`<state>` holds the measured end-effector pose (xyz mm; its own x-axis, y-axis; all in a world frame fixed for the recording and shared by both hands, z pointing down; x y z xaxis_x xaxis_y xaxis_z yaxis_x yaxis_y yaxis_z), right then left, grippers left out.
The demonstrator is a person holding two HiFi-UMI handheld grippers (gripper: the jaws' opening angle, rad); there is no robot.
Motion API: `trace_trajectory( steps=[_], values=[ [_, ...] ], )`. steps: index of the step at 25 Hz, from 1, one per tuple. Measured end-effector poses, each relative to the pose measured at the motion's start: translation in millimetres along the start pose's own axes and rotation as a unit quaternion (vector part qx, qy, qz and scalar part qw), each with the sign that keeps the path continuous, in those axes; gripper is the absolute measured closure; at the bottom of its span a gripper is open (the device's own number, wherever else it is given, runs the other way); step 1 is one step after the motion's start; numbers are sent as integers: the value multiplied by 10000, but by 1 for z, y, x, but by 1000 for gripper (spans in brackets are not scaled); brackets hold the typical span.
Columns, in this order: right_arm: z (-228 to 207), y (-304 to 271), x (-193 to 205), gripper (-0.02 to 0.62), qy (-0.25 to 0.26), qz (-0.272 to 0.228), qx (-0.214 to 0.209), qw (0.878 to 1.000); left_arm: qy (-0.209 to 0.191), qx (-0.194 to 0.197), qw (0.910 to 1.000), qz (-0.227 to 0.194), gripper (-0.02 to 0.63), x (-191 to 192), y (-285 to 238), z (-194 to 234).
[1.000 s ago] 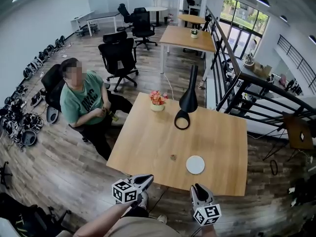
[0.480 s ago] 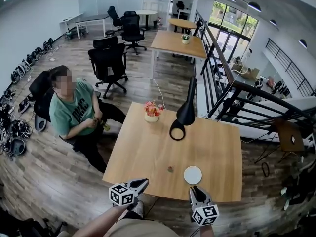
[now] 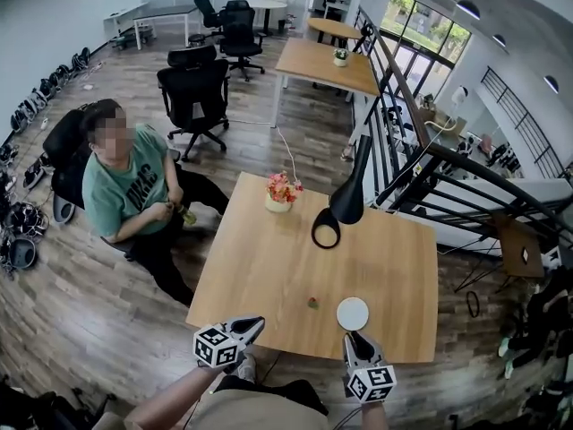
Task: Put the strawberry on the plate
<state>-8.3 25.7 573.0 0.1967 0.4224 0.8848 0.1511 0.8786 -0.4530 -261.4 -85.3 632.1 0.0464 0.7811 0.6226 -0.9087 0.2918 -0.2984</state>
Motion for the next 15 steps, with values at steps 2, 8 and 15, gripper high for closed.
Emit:
trace_trajectory(
  steps=[2,8,15],
  values=[
    [1,-6,-2,532,31,51,-30,10000,25,-38,10000,-33,603,-5,4,7],
    [-11,-34,5,532,180,230,-223,9993,125,-251,9994,-178,603,-19,-2,17],
    [-35,-81,33,532,588,470,-768,9942,6,-162,9986,-499,603,-37,-27,-1]
  ],
)
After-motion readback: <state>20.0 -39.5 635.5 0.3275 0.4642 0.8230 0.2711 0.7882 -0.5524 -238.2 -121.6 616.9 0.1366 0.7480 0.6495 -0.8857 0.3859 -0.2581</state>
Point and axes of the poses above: the fingertips, and each gripper's own axes: y backward along the fingers, z to its left, x out of its underside, the point moved 4 cm from there along y, backward along the fingers, and after that the axes turned 14 degrees about y, right-handed, at the moved point
